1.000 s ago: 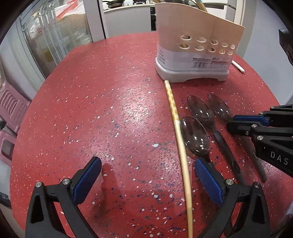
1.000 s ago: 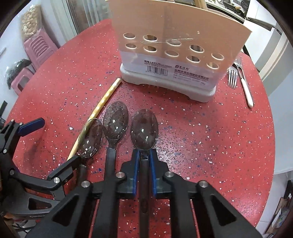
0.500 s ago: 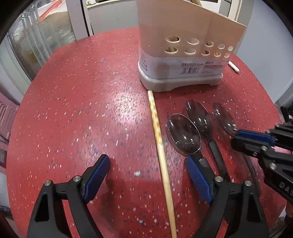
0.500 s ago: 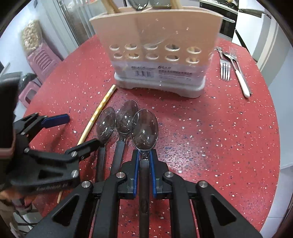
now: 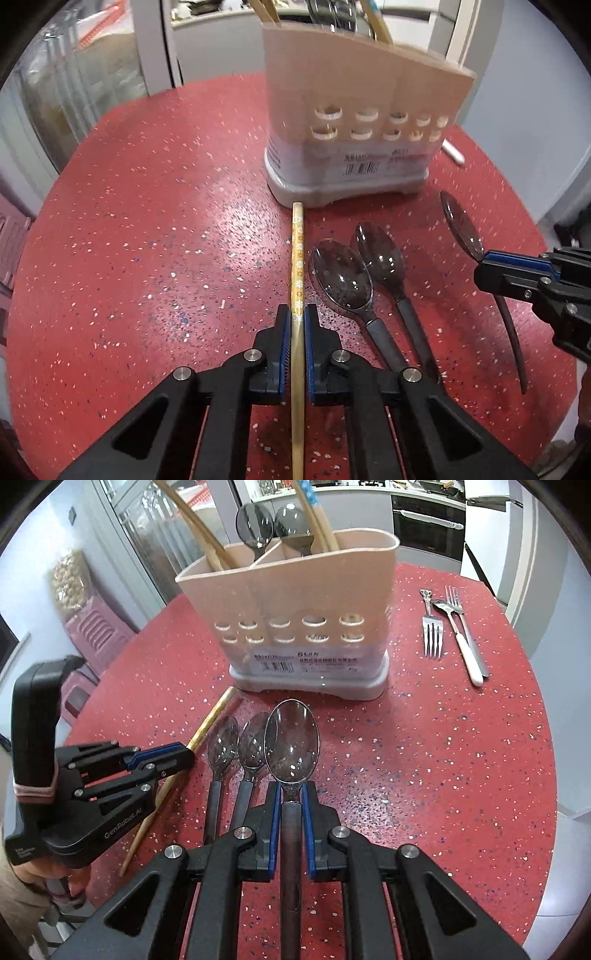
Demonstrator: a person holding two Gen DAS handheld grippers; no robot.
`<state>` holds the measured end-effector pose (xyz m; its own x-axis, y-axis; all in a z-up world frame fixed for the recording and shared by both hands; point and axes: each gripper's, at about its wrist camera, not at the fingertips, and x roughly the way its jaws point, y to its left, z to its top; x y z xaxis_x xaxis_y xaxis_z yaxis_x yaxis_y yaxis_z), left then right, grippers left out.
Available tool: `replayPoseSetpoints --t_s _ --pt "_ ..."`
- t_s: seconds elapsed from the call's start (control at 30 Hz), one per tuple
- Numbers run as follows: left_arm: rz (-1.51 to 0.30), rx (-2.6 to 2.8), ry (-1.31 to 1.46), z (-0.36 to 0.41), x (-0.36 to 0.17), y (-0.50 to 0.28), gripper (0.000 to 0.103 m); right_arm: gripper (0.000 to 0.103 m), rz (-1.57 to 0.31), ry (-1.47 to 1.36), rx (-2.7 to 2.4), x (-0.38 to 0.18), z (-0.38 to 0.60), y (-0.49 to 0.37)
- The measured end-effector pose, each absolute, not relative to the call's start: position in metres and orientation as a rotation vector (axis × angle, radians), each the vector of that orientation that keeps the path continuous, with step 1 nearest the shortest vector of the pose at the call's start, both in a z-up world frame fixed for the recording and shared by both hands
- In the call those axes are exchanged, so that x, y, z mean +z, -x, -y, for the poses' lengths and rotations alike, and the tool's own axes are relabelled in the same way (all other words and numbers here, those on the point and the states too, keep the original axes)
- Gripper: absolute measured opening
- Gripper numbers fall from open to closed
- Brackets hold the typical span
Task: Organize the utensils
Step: 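Lift the spoon with the right tool while the left lifts the chopstick over the holder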
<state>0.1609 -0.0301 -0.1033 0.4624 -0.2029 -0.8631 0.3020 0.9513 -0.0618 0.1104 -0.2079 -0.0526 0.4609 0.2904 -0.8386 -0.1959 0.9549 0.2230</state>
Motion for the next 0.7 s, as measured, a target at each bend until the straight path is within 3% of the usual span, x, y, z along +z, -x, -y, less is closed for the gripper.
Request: replayPoseSetpoints --t_s 0.7 --pt "-0.711 -0.288 0.113 0.001 0.007 -0.127 0.032 0.012 -0.811 -0.184 0.373 0.016 0.230 -0.102"
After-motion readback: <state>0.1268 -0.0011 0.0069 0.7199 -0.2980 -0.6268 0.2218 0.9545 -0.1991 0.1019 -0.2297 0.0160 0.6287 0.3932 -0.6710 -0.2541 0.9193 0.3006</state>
